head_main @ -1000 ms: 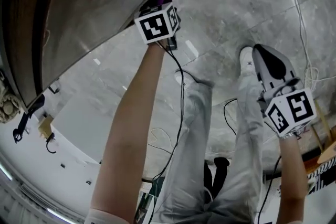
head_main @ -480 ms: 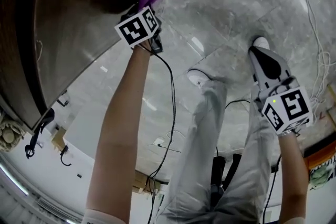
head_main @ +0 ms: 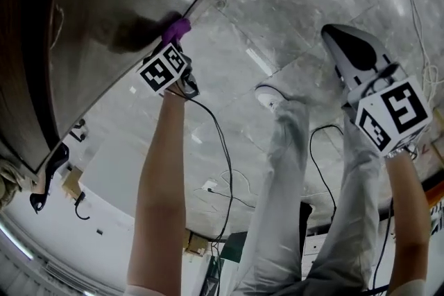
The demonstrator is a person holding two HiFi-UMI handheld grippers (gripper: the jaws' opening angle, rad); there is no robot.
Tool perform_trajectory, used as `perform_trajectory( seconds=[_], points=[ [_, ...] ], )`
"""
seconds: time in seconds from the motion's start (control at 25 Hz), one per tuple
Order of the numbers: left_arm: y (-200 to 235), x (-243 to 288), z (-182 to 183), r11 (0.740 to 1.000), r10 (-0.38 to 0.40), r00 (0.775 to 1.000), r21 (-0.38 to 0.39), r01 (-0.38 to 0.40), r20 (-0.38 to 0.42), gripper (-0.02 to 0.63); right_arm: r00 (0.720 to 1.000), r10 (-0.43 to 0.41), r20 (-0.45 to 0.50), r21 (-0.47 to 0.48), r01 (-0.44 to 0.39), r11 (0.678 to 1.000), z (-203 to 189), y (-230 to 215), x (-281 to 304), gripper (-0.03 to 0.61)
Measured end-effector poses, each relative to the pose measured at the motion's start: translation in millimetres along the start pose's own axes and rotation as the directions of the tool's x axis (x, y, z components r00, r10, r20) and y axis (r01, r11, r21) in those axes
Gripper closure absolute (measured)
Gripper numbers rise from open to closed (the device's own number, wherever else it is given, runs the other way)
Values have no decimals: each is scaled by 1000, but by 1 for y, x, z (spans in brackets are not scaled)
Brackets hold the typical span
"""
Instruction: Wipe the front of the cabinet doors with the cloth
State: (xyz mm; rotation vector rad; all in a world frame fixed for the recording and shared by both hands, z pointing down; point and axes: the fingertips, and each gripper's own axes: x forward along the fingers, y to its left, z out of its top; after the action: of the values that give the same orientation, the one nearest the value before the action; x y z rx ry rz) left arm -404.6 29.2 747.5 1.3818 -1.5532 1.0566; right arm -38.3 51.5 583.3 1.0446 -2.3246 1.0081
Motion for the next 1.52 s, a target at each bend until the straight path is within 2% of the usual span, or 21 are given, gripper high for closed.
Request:
perform_trajectory(
  seconds=[0.16, 0.36, 0.52, 0.64, 0.72, 0.76, 0.88, 0.96, 1.08, 1.28, 1.52],
  points=[
    [49, -11, -19, 993, 89, 996, -79, -89, -13, 522, 1000, 6, -23, -17, -7, 1000, -8, 12, 1, 552],
    [83, -38, -32, 975, 166, 986, -148, -164, 1, 522, 997, 38, -71, -45, -42, 998, -22, 23, -7, 552],
    [108, -74, -34, 936, 250, 967, -267, -229, 46, 523, 994, 73, -82, -76, -79, 994, -16, 34, -17, 552],
    [110, -109, -40, 898, 261, 961, -388, -207, 90, 523, 992, 99, -84, -110, -108, 988, -2, 42, -30, 552],
    [98, -138, -42, 881, 232, 962, -451, -145, 143, 523, 990, 113, -83, -138, -124, 983, 12, 46, -41, 552],
    [89, -155, -42, 880, 213, 961, -461, -112, 174, 523, 990, 119, -81, -151, -130, 980, 21, 48, -49, 552],
    [57, -217, -36, 917, 134, 949, -400, -10, 284, 523, 988, 134, -74, -184, -145, 972, 49, 57, -75, 552],
    [31, -262, -26, 938, 70, 926, -339, 65, 370, 523, 988, 140, -68, -220, -152, 964, 72, 59, -97, 552],
    [0, -332, -15, 941, 3, 889, -301, 152, 458, 523, 990, 132, -45, -245, -139, 960, 102, 58, -134, 552],
    [-37, -428, 8, 935, -48, 820, -264, 237, 570, 523, 996, 87, -8, -259, -86, 962, 143, 50, -196, 552],
    [-69, -547, 36, 946, -93, 721, -164, 278, 686, 523, 996, 59, 74, -308, -34, 951, 194, 49, -282, 552]
  ],
)
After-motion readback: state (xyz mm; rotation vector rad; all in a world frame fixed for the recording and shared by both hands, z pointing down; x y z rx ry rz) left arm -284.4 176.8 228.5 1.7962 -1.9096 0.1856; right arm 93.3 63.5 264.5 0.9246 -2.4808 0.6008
